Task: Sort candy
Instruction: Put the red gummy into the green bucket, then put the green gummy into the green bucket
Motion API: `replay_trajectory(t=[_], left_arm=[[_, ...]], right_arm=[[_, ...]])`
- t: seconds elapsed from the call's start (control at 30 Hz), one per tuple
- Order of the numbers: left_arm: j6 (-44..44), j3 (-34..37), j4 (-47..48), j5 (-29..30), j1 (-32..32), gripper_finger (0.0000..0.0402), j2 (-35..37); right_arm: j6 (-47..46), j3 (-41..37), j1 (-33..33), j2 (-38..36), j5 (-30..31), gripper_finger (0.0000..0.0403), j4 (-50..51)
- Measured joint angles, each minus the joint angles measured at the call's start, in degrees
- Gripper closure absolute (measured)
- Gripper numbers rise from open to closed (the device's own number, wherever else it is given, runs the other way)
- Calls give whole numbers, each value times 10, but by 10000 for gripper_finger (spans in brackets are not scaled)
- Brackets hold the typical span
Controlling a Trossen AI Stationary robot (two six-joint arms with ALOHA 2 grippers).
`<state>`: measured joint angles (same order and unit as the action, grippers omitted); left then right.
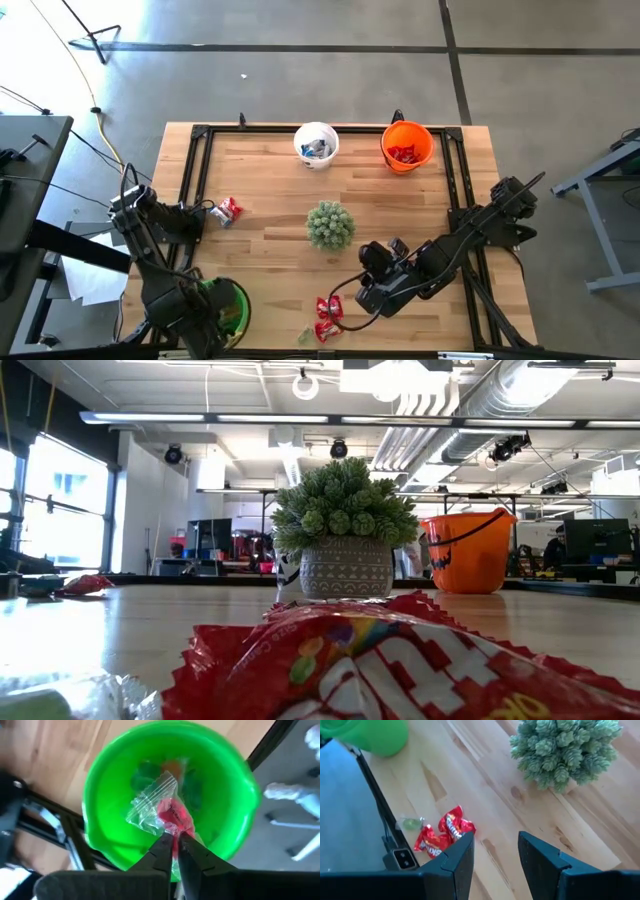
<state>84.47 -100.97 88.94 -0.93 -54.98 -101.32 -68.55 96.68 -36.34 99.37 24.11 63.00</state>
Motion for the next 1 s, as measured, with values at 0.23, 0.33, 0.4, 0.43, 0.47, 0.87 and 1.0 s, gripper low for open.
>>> replay_trajectory(t=[0.23, 0.33, 0.4, 0.43, 0.47, 0.87, 1.0], left_arm=[[-55, 0, 11, 1, 0, 349, 0], [-62, 0, 11, 3, 2, 333, 0], [-64, 0, 10, 13, 5, 324, 0], [-71, 0, 8, 22, 8, 321, 0], [-81, 0, 3, 33, 10, 319, 0], [-235, 0, -153, 88, 89, 314, 0], [-219, -1, -214, 119, 117, 314, -1]], right_arm=[[-8, 0, 1, 0, 10, 253, 0], [-11, 0, 1, 0, 10, 253, -1], [-11, 0, 1, 0, 10, 253, -1], [-11, 0, 2, 0, 10, 253, -1], [-11, 0, 3, 0, 10, 253, -1], [26, 0, 7, 0, -10, 253, 1], [47, 0, -2, 0, -46, 253, 7]])
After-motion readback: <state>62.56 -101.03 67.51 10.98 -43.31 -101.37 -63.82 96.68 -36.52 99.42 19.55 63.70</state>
